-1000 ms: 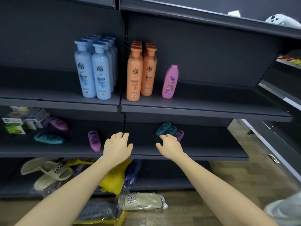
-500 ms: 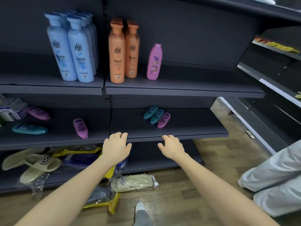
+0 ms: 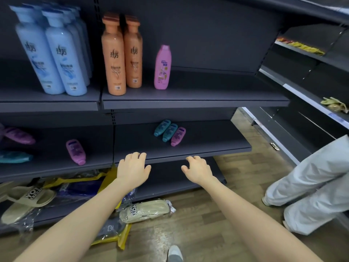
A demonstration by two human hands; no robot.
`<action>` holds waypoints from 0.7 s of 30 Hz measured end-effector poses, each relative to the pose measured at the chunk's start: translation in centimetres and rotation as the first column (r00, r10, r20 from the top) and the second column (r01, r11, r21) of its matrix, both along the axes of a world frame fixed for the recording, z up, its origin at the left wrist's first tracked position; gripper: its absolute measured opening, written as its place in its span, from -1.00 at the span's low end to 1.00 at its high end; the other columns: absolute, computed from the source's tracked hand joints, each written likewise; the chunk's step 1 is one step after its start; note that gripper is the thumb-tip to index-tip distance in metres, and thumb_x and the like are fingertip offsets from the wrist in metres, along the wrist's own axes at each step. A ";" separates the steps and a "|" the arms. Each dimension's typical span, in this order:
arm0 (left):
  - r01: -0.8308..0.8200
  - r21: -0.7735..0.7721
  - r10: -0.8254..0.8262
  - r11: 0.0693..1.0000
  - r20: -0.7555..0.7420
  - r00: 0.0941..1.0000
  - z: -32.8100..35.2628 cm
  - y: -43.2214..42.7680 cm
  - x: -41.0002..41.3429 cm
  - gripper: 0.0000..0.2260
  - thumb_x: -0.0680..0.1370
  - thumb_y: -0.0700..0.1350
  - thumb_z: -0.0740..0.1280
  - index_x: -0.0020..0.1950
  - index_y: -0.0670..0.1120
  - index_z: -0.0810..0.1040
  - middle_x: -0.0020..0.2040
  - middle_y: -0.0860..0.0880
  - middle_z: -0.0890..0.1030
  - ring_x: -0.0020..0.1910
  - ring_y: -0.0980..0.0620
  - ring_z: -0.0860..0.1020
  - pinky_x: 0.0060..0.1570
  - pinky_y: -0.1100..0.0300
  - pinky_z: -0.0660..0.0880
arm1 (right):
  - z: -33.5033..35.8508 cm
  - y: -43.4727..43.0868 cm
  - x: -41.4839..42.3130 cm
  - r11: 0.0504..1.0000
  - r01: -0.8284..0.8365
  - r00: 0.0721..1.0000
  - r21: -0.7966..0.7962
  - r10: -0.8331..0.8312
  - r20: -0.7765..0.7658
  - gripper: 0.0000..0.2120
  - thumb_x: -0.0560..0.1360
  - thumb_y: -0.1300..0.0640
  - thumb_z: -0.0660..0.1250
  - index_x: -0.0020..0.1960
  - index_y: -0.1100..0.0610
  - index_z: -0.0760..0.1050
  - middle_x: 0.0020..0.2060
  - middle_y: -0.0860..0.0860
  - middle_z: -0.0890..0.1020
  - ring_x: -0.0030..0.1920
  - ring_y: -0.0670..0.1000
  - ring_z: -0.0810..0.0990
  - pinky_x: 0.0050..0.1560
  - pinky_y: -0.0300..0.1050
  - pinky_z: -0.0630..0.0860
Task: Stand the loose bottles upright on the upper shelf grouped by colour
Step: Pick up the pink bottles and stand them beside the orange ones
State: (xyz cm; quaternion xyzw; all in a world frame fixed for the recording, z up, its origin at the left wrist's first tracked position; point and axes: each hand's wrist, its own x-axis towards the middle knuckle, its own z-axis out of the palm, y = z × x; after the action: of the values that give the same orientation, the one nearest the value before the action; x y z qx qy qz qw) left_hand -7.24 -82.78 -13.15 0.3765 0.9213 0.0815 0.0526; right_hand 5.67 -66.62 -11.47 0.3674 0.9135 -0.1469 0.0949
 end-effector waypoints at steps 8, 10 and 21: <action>0.023 -0.008 -0.023 1.000 0.001 1.000 0.3 3.6 -0.2 -0.57 0.59 0.07 0.13 0.42 -0.06 0.29 0.35 -0.06 0.40 0.31 -0.10 0.36 0.17 0.05 0.36 | 0.3 3.7 -0.5 1.000 0.008 1.000 -0.006 -0.008 0.002 -0.58 0.59 -0.01 0.10 0.39 0.14 0.31 0.32 0.14 0.38 0.33 0.19 0.32 0.26 0.09 0.33; 0.026 -0.007 -0.026 1.000 -0.002 1.000 0.3 4.6 -0.3 -0.57 0.59 0.07 0.13 0.42 -0.06 0.29 0.35 -0.06 0.40 0.31 -0.10 0.37 0.17 0.04 0.36 | 0.4 4.7 -0.7 1.000 0.006 1.000 -0.012 -0.006 -0.004 -0.57 0.59 -0.02 0.10 0.40 0.14 0.29 0.33 0.14 0.37 0.33 0.18 0.32 0.26 0.08 0.33; 0.019 -0.031 -0.020 0.999 -0.016 1.000 0.9 10.5 -0.9 -0.56 0.59 0.08 0.13 0.43 -0.06 0.28 0.36 -0.06 0.39 0.31 -0.10 0.37 0.16 0.05 0.37 | 0.6 10.7 -1.7 1.000 -0.021 1.000 -0.021 0.021 -0.008 -0.57 0.60 -0.03 0.11 0.41 0.13 0.29 0.32 0.14 0.38 0.32 0.18 0.33 0.24 0.08 0.34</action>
State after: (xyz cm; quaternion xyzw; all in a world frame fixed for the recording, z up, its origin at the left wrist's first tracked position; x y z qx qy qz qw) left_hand -8.17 -72.26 -12.23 0.3854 0.9191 0.0638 0.0517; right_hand 3.94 -55.93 -10.91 0.3561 0.9161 -0.1569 0.0965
